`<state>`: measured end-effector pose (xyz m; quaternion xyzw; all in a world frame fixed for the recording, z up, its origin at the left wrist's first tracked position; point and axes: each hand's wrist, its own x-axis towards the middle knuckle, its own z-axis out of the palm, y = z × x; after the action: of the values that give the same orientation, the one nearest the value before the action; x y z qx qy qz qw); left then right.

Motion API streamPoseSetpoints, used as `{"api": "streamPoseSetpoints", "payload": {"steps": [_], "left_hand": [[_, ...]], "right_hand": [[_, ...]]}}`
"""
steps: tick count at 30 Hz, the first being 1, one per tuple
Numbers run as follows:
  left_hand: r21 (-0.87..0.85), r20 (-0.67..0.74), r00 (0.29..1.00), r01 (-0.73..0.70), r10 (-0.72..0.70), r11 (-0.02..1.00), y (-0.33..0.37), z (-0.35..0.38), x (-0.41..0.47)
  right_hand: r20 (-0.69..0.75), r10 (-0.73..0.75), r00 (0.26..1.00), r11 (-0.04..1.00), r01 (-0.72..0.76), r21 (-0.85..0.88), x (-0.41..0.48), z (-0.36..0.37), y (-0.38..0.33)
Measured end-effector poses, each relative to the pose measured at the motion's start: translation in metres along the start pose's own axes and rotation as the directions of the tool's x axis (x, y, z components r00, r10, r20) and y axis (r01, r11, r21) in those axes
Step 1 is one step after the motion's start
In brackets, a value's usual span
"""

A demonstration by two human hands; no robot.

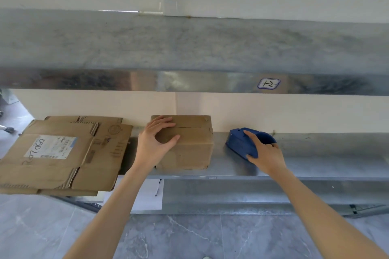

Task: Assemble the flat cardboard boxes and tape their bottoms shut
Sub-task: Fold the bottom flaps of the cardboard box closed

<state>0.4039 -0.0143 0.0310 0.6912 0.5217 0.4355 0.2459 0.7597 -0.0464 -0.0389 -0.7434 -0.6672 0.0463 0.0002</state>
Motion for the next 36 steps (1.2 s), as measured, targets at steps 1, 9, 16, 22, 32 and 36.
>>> {"api": "streamPoseSetpoints", "payload": {"steps": [1, 9, 16, 22, 32, 36], "left_hand": [[-0.004, 0.001, 1.0, 0.001, -0.001, 1.0, 0.001, 0.003, 0.0], [-0.014, 0.025, 1.0, 0.017, -0.017, 1.0, 0.008, 0.011, 0.0], [-0.022, 0.061, 0.998, 0.015, -0.014, 1.0, 0.009, 0.007, 0.0], [-0.046, 0.132, 0.991, 0.037, -0.031, 0.998, 0.002, 0.001, 0.0], [0.01, 0.128, 0.992, 0.001, -0.003, 1.0, -0.009, -0.013, 0.001], [0.03, 0.119, 0.993, 0.01, -0.013, 0.999, -0.023, -0.035, 0.002]], "right_hand": [[-0.002, 0.014, 1.0, 1.0, -0.014, 0.005, -0.002, -0.001, 0.007], [0.041, 0.03, 0.999, 0.996, -0.034, 0.082, -0.012, -0.01, 0.028], [0.017, 0.055, 0.998, 0.976, -0.057, 0.209, -0.011, -0.019, 0.023], [-0.269, 0.159, 0.95, 0.866, -0.003, 0.5, -0.006, -0.045, -0.02], [-0.007, -0.222, 0.975, 0.612, 0.145, 0.777, -0.016, -0.067, -0.144], [-0.028, -0.233, 0.972, 0.59, 0.164, 0.791, -0.014, -0.065, -0.167]]}}
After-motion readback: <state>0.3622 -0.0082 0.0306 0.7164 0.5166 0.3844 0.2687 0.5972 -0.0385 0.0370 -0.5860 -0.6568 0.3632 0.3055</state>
